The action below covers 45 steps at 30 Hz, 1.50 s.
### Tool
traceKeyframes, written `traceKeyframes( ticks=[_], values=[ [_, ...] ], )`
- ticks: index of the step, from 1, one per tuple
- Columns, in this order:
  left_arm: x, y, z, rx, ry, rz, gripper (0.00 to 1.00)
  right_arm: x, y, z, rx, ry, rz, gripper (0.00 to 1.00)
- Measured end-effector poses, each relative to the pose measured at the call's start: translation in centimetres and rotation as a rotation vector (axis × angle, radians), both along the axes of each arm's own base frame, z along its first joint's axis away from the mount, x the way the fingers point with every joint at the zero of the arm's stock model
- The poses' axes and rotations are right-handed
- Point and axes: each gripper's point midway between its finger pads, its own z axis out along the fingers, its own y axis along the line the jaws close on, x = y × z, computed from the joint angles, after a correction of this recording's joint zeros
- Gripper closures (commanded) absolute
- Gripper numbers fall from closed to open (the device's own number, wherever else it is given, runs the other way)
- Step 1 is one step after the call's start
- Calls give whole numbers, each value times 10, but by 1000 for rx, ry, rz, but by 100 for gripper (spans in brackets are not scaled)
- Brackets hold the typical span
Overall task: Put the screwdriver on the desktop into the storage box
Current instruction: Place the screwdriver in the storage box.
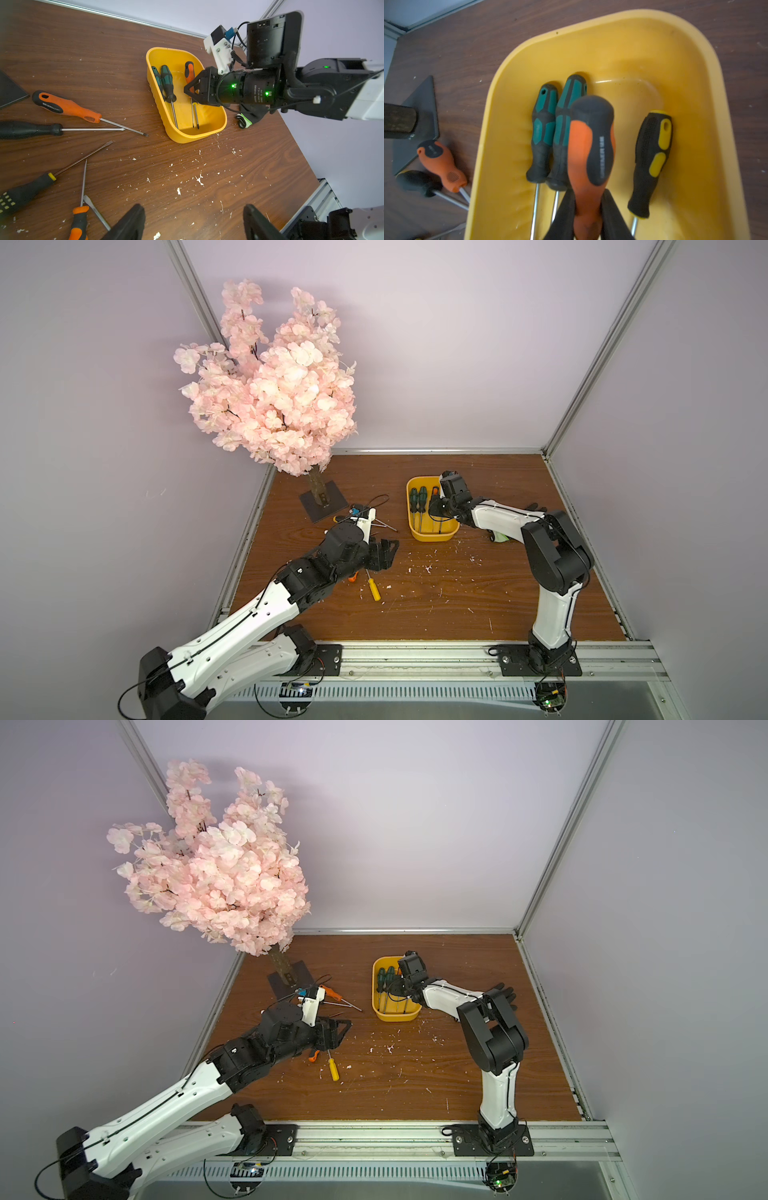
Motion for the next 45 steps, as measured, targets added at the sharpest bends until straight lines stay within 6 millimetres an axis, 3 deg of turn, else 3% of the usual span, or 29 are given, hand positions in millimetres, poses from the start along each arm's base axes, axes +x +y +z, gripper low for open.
traceKeyframes(
  ticks=[6, 19, 32, 36, 45],
  values=[
    [-2, 2, -9, 7, 19, 6, 22, 15, 5, -2, 12, -3, -12, 91],
    [-2, 3, -11, 7, 22, 12, 22, 22, 10, -18, 16, 34, -3, 63],
    [-1, 2, -17, 22, 36, 13, 22, 22, 14, -13, 26, 29, 21, 63],
    [1, 3, -19, 30, 38, 20, 22, 23, 15, 1, 29, 3, 32, 64],
    [7, 4, -32, 57, 71, 61, 25, 12, 13, 65, 36, -120, 108, 64]
  ],
)
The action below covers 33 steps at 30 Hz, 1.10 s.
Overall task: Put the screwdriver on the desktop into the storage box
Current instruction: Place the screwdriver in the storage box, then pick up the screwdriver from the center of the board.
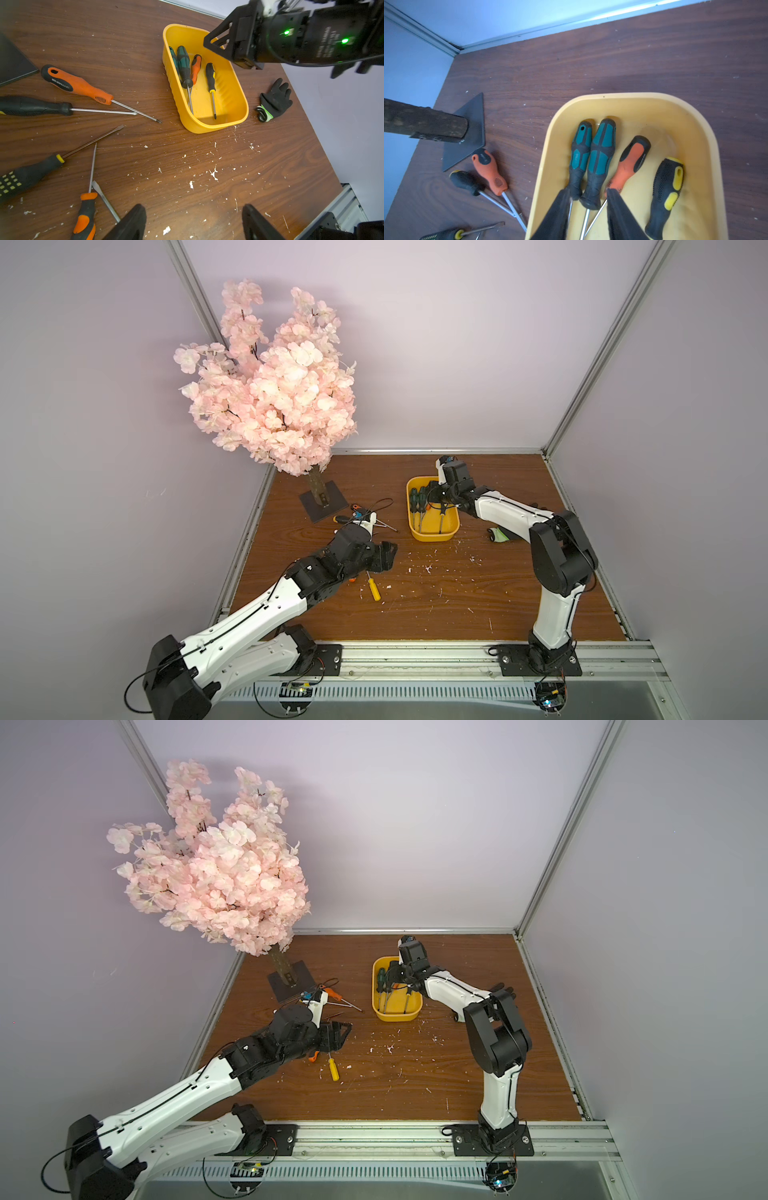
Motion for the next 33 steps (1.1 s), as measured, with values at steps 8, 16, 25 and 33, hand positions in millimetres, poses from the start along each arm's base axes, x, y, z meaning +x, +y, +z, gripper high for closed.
traceKeyframes(
  ticks=[8, 16, 25, 33],
  values=[
    [3, 7, -9, 6, 41, 69, 28, -36, -17, 22, -36, -41, 60, 65],
    [-11, 14, -45, 33, 153, 146, 32, -85, -42, 33, -49, -56, 90, 65],
    [-29, 15, -92, 96, 309, 236, 43, -130, -71, 46, -31, -118, 75, 65],
    [-35, 21, -117, 125, 384, 319, 48, -152, -85, 31, -42, -112, 68, 66]
  ],
)
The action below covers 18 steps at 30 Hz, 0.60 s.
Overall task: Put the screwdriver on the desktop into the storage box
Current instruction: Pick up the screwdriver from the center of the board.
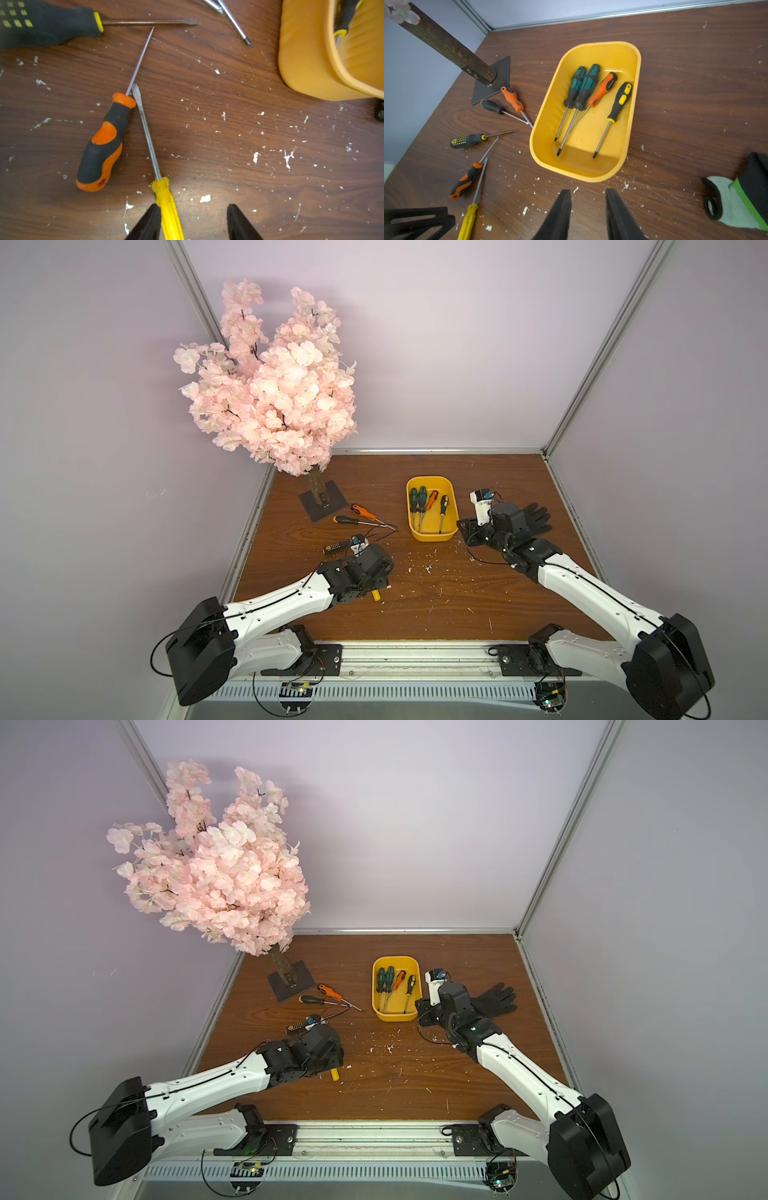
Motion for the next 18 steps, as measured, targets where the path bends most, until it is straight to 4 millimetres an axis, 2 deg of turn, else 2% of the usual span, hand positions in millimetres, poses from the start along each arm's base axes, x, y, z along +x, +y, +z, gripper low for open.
traceKeyframes(
  ticks=[5, 18],
  values=[
    [-7, 1, -21, 50, 61, 10, 55, -2, -4, -6, -22, 1, -4, 66],
    [-15, 1, -38, 84, 121, 22, 59, 0, -4, 0, -26, -29, -1, 66]
  ],
)
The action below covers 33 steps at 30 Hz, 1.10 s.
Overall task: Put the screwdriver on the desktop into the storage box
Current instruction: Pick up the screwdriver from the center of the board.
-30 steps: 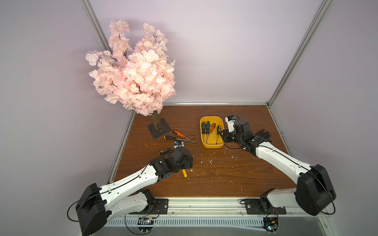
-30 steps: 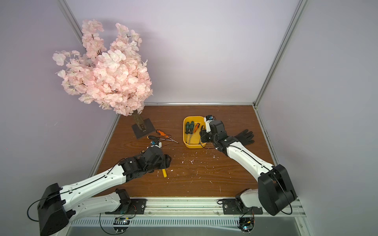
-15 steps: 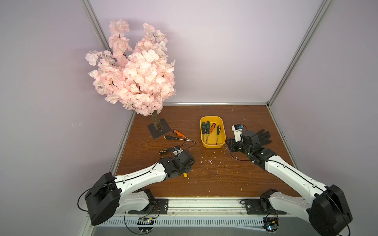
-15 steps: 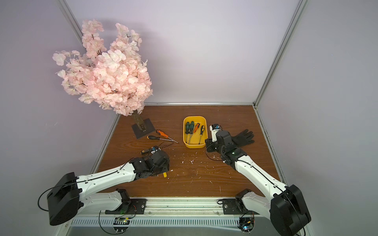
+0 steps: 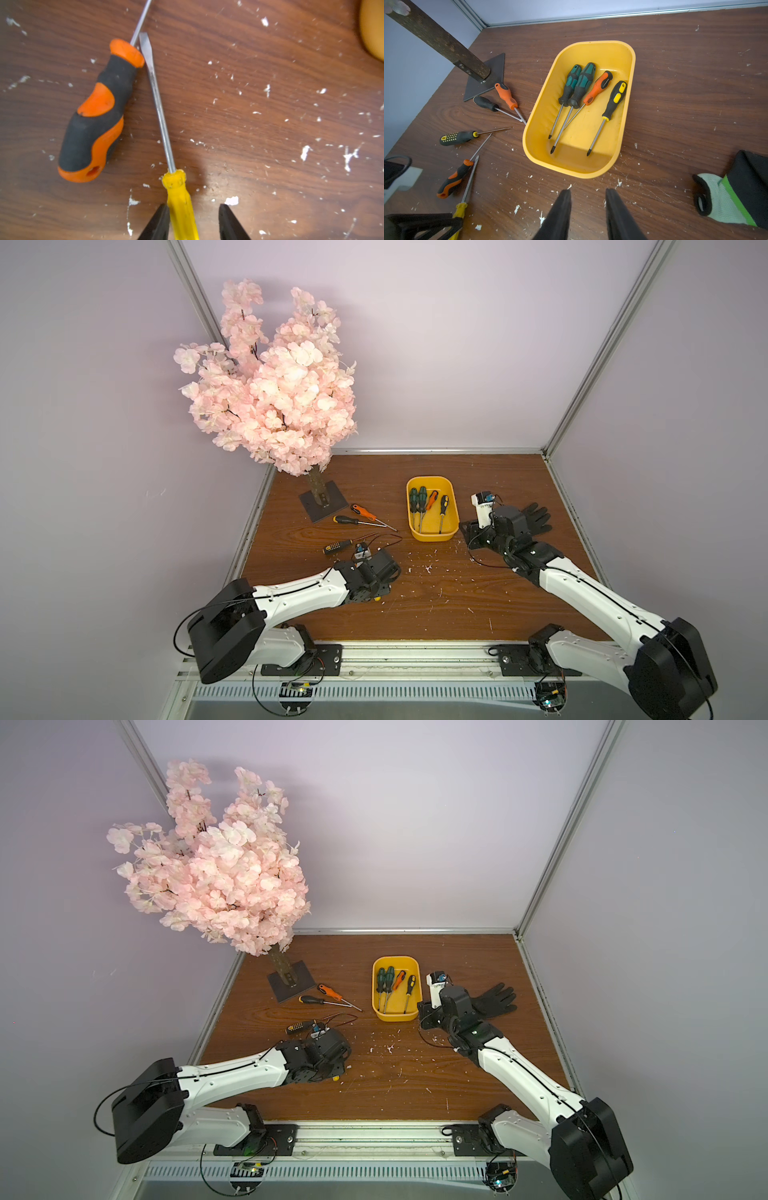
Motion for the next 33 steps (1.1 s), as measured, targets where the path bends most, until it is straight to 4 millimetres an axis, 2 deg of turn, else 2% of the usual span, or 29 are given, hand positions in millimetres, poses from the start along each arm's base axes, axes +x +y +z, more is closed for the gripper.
traceKeyframes(
  ticks=[7, 15, 23, 27, 33],
  values=[
    [-7, -1, -10, 25, 33, -19, 64, 0, 0, 0, 1, -3, -1, 66],
    [-7, -5, -12, 43, 34, -41, 72, 0, -2, 4, 5, -19, -7, 66],
    [-4, -19, -11, 68, 22, -106, 86, 1, -4, 5, -2, -27, -22, 65],
    [-1, -30, -3, 63, 8, -163, 87, 2, -6, 6, -7, -32, -29, 65],
    [15, -60, 30, 18, -66, -276, 89, 3, -13, 15, -31, -74, -39, 64]
  ],
)
